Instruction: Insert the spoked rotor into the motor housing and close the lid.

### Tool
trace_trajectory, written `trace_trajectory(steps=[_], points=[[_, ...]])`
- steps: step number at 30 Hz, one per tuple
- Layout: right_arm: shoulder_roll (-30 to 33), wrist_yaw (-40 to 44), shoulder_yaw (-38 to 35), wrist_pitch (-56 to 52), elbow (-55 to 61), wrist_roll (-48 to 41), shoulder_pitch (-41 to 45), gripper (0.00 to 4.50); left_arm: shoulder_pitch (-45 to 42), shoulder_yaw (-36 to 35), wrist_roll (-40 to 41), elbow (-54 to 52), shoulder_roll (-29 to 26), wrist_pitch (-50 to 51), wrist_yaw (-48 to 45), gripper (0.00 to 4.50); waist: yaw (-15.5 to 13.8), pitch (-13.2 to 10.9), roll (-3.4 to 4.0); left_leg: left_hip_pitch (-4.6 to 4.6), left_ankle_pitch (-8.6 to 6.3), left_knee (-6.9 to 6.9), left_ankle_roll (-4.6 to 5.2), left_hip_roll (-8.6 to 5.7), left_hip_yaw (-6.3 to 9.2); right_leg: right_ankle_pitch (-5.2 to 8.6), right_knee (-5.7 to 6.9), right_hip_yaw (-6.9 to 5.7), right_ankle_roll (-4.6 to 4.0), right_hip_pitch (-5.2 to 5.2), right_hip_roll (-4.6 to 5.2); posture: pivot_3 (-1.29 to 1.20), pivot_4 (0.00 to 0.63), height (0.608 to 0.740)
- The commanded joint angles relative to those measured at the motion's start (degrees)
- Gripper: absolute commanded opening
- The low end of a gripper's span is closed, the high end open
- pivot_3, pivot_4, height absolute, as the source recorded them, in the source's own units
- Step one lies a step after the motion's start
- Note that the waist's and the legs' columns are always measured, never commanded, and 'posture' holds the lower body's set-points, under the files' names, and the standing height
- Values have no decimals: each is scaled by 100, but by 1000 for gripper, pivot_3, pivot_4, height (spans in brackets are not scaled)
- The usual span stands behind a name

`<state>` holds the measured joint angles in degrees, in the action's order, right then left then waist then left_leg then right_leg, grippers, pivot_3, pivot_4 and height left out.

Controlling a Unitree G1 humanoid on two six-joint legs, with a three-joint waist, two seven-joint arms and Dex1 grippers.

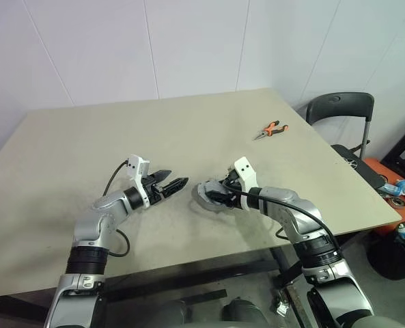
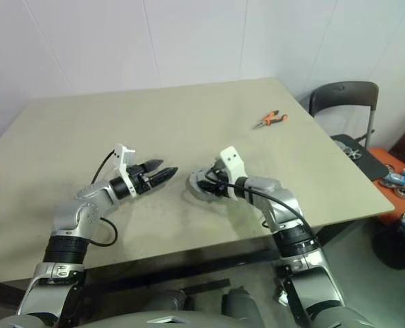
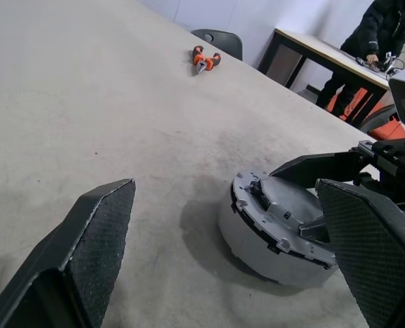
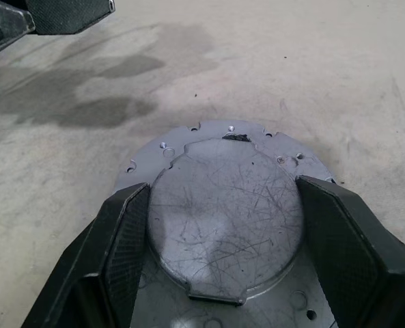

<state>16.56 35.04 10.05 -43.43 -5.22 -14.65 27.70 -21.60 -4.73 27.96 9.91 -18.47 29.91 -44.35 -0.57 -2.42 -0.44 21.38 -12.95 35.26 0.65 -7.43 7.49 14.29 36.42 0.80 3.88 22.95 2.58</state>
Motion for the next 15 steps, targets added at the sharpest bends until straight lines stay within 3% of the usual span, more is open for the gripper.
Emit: trace_trajectory(steps=[1, 15], points=[[-1, 41, 166, -48, -175, 106, -14, 3012, -43, -23, 19, -200, -26, -61, -1, 4500, 1, 1, 0, 0, 0, 0, 0, 0, 0, 0, 0, 0, 0, 0, 0, 0, 0, 740], [59, -119, 228, 365, -750, 529, 9, 3012, -211, -18, 113, -272, 61, -3, 27, 4500, -3, 15, -6, -55, -1, 4, -2, 1, 0, 25, -3, 0, 0, -63, -1, 0, 0, 740]])
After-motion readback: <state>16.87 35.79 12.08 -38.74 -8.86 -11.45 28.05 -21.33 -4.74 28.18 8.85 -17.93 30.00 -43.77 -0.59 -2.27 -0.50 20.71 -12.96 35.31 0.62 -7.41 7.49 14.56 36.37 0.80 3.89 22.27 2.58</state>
